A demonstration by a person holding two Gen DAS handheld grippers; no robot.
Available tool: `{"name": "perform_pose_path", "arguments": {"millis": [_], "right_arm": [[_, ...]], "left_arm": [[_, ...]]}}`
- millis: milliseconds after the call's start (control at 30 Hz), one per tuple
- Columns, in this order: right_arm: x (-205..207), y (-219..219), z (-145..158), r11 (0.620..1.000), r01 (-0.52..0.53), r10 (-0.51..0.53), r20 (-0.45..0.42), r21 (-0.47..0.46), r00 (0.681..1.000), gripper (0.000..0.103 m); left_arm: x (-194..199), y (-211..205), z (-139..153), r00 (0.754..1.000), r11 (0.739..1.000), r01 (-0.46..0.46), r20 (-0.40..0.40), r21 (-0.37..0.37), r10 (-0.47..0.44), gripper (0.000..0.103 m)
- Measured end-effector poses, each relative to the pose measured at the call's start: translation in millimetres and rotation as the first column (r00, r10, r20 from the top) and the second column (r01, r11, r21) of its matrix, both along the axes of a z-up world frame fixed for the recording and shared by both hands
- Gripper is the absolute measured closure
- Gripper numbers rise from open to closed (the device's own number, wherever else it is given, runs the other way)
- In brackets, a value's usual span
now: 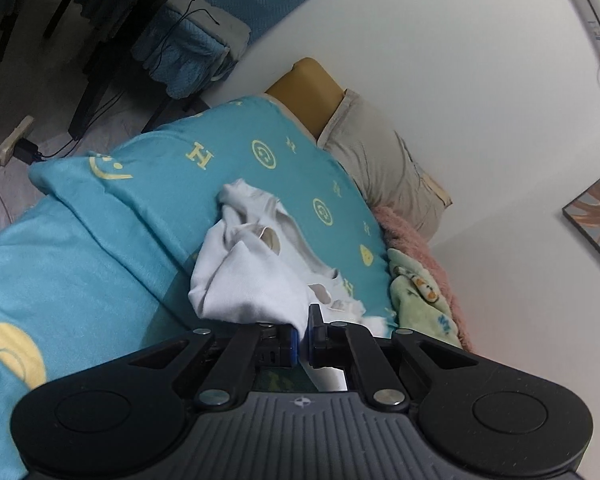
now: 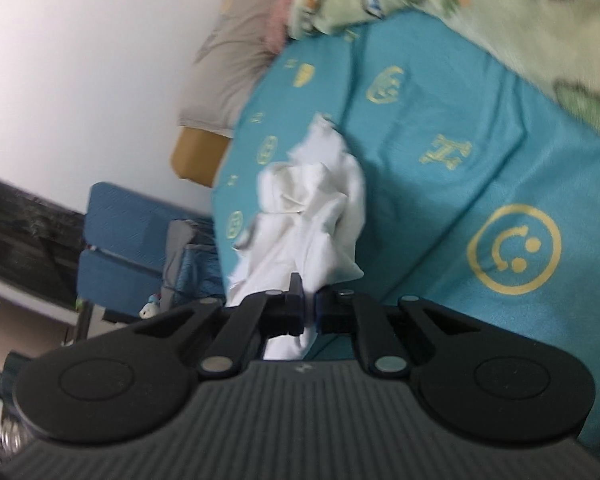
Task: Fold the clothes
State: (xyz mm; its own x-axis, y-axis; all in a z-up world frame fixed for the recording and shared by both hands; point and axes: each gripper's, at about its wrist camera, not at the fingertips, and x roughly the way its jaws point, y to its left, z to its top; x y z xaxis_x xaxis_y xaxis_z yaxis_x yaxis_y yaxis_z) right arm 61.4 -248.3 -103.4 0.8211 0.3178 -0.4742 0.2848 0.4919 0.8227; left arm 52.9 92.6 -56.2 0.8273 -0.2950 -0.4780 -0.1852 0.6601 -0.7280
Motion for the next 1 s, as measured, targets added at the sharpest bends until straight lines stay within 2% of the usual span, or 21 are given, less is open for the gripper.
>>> {"name": "perform_pose_path", "arguments": {"millis": [100, 267, 467, 600, 667, 800, 1000], "right_arm": [[-18, 5, 25, 0.999, -0.021, 0.021, 0.025, -0.027, 0.999, 0.096], [-60, 13, 55, 0.997, -0.04, 0.043, 0.048, -0.061, 0.998, 0.095], [-128, 17, 66, 0.998, -0.037, 0.04, 0.061, -0.049, 0.997, 0.095], [-165, 17, 70, 0.999, -0.039, 0.041, 0.08, -0.024, 0.996, 0.095], [-173, 17, 72, 0.999, -0.036, 0.038, 0.074, -0.03, 0.997, 0.095], [-156, 13, 67, 0.999, -0.023, 0.024, 0.015, -0.048, 1.0, 0.095], [-93, 11, 41, 0.998, -0.043, 0.039, -0.078, -0.049, 0.996, 0.094]], "left_arm": [[-22, 7, 23, 1.0, 1.0, -0.001, 0.01, -0.012, 0.001, 0.099], [-71, 12, 53, 1.0, 1.0, 0.013, 0.023, 0.016, -0.014, 0.099], [-136, 17, 73, 0.999, 0.998, 0.051, 0.003, 0.037, -0.051, 0.098], [-171, 24, 81, 0.999, 0.999, 0.042, -0.003, 0.007, -0.041, 0.098], [-174, 23, 80, 0.999, 0.999, 0.043, -0.028, 0.002, -0.042, 0.098], [-155, 21, 67, 0.994, 0.998, 0.057, -0.091, -0.009, -0.057, 0.098], [-82, 15, 39, 0.982, 0.997, 0.065, -0.18, 0.038, -0.057, 0.097]]}}
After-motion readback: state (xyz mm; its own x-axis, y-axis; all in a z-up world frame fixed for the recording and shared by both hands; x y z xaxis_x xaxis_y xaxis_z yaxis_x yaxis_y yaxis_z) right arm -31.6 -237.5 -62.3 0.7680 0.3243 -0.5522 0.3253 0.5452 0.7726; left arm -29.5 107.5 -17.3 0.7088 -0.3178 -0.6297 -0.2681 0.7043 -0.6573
